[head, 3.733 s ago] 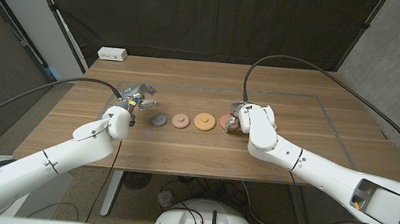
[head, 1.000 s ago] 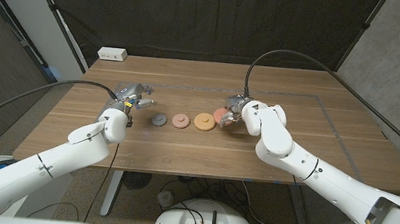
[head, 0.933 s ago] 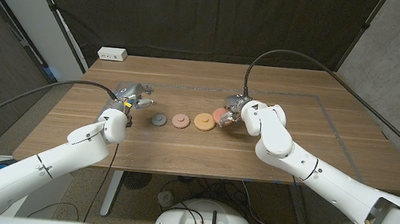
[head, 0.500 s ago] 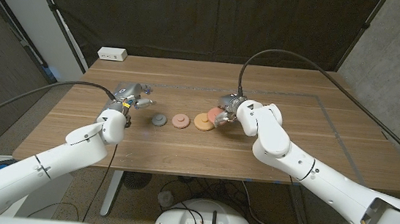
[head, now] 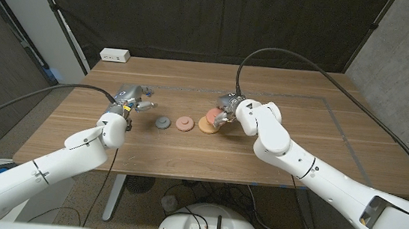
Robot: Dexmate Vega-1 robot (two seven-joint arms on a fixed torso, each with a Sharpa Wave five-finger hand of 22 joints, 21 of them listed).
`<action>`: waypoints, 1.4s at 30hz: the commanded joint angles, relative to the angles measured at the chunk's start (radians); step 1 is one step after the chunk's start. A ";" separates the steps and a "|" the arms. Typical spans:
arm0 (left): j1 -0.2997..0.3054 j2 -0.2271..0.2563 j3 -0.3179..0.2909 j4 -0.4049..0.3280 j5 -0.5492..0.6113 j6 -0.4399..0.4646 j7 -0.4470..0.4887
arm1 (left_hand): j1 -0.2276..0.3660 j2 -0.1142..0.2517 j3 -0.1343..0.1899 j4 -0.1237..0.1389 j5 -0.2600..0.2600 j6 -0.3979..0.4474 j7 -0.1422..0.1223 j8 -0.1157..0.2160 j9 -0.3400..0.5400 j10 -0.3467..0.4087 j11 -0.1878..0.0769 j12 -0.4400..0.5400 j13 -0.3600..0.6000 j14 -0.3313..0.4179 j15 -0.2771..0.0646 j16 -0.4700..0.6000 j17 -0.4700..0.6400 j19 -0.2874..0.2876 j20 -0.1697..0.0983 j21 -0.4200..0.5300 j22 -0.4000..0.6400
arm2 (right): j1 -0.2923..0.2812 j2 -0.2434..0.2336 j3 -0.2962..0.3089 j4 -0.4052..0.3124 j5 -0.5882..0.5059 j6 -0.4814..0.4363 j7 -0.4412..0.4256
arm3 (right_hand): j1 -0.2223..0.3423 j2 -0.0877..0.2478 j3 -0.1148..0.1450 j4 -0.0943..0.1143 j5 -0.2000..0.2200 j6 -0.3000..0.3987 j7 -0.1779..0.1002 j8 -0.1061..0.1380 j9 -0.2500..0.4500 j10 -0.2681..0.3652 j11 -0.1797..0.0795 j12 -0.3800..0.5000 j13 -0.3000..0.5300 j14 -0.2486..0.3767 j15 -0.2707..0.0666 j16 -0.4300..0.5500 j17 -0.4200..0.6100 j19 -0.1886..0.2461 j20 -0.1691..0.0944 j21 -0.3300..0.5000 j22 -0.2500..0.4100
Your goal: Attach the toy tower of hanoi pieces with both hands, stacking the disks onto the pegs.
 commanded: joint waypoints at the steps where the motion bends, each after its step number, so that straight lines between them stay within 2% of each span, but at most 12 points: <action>1: 0.006 0.004 -0.005 -0.009 0.002 0.009 0.002 | -0.004 0.003 0.008 -0.001 0.007 0.008 0.002 -0.002 0.002 0.007 0.001 0.001 0.003 0.006 -0.048 0.005 0.002 -0.006 -0.125 0.007 0.002 | 0.038 0.036 -0.017 0.058 0.024 0.037 -0.017 | 0.039 0.060 0.071 0.064 0.008 0.142 -0.132 0.004 0.007 0.203 -0.191 -0.001 0.003 0.010 0.002 0.004 0.003 0.008 -0.059 0.007 0.002; 24: -0.008 -0.009 0.000 0.003 0.000 0.007 0.000 | -0.006 0.001 0.015 -0.002 0.008 0.010 0.003 -0.003 0.002 0.009 0.001 0.000 0.003 0.005 -0.048 0.005 0.006 -0.009 -0.125 0.017 -0.004 | 0.115 0.077 -0.080 0.145 0.051 0.039 -0.005 | 0.037 0.058 0.082 0.065 0.013 0.141 -0.128 0.000 0.008 0.205 -0.189 -0.009 0.008 0.011 0.002 0.004 0.003 0.009 -0.059 0.007 0.001; 42: -0.018 -0.011 0.007 0.004 0.001 0.013 -0.006 | -0.008 0.000 0.020 -0.002 0.008 0.012 0.002 -0.003 0.003 0.011 0.003 -0.001 0.003 0.005 -0.048 0.005 0.008 -0.009 -0.125 0.023 -0.007 | 0.134 0.079 -0.104 0.188 0.085 0.017 -0.010 | 0.033 0.055 0.090 0.066 0.016 0.144 -0.131 -0.001 0.009 0.208 -0.189 -0.015 0.013 0.012 0.002 0.003 0.003 0.008 -0.059 0.006 0.000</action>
